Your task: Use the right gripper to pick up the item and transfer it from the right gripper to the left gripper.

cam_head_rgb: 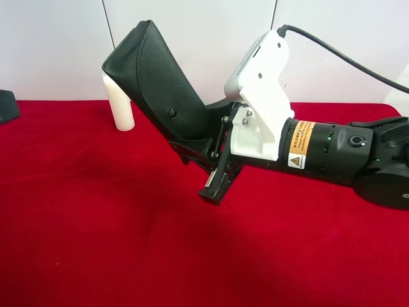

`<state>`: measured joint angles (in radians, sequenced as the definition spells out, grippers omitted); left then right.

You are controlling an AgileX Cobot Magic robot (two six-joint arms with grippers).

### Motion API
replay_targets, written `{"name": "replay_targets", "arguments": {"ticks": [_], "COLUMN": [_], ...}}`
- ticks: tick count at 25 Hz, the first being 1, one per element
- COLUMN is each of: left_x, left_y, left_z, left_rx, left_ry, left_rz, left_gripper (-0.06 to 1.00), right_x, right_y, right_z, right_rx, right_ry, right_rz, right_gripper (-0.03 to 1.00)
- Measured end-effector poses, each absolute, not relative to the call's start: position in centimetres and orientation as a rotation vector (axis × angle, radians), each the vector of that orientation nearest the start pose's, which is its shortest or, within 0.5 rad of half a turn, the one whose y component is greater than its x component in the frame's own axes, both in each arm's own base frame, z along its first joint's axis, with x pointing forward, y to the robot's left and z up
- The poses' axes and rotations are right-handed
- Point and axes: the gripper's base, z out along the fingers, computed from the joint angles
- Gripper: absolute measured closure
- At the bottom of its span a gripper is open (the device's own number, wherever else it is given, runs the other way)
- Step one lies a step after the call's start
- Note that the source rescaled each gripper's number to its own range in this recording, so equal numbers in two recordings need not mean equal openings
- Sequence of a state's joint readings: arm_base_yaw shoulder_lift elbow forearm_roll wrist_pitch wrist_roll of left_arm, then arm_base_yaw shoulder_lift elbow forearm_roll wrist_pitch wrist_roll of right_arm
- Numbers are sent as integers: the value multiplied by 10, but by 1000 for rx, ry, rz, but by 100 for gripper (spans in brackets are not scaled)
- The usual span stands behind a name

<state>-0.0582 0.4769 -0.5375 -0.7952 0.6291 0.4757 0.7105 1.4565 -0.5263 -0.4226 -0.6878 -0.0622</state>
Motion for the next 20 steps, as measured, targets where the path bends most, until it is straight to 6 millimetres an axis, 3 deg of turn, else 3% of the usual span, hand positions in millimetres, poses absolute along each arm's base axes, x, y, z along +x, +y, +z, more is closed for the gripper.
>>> {"name": "replay_targets", "arguments": {"ticks": [10, 14, 20], "left_x": [102, 106, 127], "left_y": [-44, -56, -90], "left_z": [328, 330, 322], "left_rx": [254, 402, 539], "left_ry": [2004, 1988, 1966], "left_rz": [-496, -489, -568], "left_gripper": [-6, -6, -6], "right_x": [193, 193, 193], "right_y": [198, 198, 198], "right_z": [218, 218, 218], "right_rx": [-1098, -1098, -1098], "right_ry": [1410, 1410, 1410], "right_rz": [459, 459, 459], "right_gripper": [91, 91, 91]}}
